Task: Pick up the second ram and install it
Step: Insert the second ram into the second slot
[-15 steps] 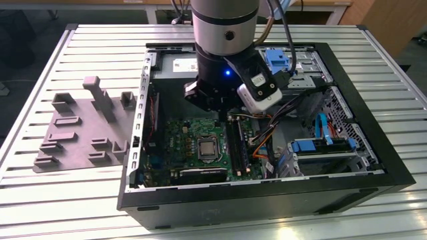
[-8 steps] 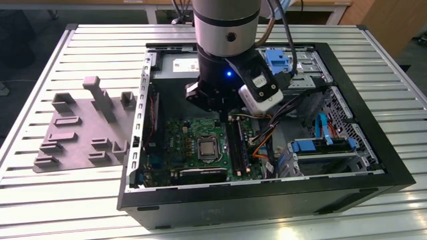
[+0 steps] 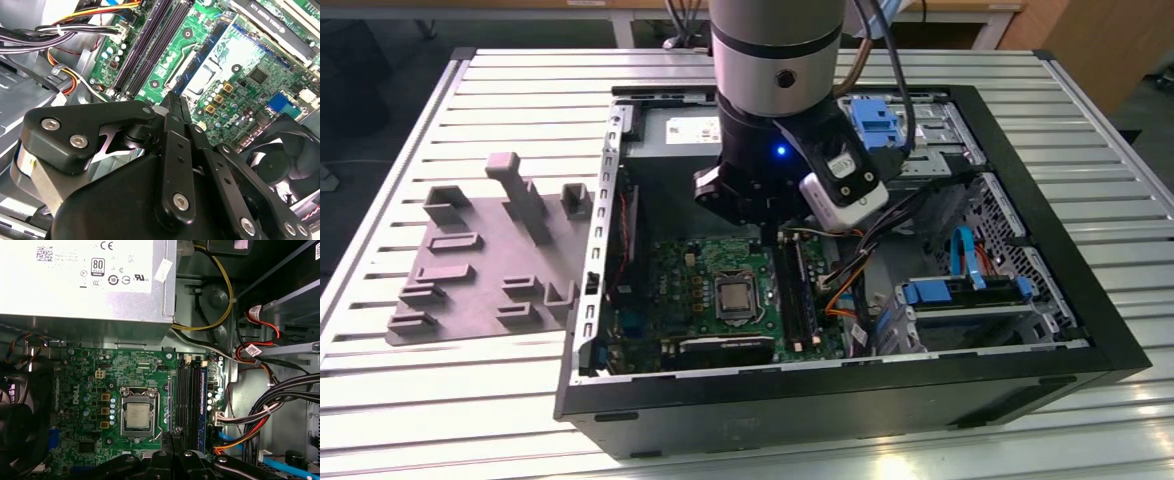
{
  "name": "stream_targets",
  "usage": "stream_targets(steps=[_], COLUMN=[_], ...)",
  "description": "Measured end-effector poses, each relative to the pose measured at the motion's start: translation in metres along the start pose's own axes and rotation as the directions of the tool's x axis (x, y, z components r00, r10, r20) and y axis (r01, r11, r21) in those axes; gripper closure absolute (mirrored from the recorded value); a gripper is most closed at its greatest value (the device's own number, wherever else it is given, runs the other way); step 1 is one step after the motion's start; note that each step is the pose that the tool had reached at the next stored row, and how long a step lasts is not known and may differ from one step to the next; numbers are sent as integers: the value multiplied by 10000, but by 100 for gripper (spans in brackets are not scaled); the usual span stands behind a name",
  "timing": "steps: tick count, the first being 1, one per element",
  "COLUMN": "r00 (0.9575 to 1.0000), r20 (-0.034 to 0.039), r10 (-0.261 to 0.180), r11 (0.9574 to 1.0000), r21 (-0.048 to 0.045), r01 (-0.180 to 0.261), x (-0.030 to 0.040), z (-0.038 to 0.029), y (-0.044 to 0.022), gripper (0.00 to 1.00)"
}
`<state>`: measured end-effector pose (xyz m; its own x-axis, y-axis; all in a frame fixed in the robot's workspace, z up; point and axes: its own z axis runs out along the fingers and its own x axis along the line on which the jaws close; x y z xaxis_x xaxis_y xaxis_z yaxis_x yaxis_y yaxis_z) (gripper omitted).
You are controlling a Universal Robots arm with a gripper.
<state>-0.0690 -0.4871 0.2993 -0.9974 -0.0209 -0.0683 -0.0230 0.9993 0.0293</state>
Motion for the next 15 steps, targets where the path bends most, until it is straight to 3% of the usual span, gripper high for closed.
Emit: stream_targets(steps=[15], r00=[10000], r20=[0], r10=[0], r11=[10000], r21=[0], r01=[0], x=[-52], z=[44], y=[-2], gripper=[89])
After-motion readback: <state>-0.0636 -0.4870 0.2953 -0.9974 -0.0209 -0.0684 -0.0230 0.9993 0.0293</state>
